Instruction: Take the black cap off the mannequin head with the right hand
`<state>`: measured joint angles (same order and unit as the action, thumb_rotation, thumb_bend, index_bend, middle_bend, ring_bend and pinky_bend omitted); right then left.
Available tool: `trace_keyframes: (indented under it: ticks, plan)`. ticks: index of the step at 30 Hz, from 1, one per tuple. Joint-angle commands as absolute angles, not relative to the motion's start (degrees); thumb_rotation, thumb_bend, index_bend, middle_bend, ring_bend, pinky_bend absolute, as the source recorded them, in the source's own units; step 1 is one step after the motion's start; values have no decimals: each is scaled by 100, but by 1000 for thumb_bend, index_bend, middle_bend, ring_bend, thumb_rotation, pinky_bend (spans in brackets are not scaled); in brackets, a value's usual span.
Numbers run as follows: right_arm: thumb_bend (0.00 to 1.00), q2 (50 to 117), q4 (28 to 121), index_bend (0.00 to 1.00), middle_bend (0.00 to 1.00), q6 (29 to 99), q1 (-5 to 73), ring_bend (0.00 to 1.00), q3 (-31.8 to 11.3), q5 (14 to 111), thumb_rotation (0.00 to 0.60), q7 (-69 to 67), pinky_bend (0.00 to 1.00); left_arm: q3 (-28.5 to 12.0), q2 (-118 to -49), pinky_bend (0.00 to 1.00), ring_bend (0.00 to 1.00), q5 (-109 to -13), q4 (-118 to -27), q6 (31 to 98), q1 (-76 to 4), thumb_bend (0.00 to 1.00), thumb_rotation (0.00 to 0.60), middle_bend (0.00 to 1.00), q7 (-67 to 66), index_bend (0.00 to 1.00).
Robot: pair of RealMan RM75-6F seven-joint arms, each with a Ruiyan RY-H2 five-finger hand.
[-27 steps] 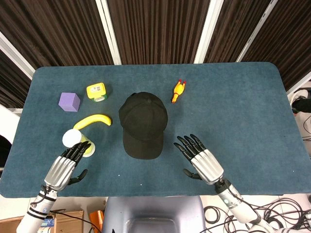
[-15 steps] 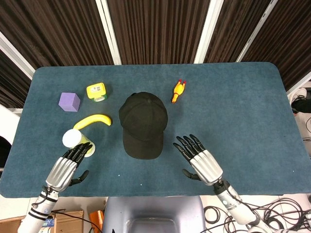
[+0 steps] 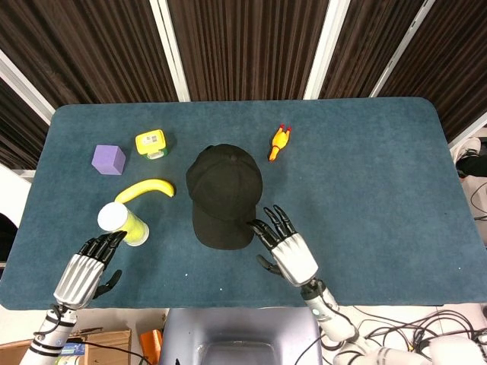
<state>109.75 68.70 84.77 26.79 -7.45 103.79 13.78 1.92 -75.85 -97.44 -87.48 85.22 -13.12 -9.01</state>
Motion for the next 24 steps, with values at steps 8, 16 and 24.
trace_keyframes:
  ticks: [8,16,24]
  plan:
    - [163,12236,5428,213,267,8934,3151,29,-1039,10403,600,1034,0,199,-7515,272,162,-9720,-8749,8581,-1237,371,600,146,-828,0]
    - [163,12568,4918,240,286,8953,3397,42,-1111,10262,600,884,0,186,-7481,273,163,-9694,-8771,8588,-1201,372,600,147,-818,0]
    - [268,12667,4563,355,338,9198,3530,79,-1158,10179,600,666,5,184,-7464,273,162,-9710,-8769,8603,-1177,371,600,150,-792,0]
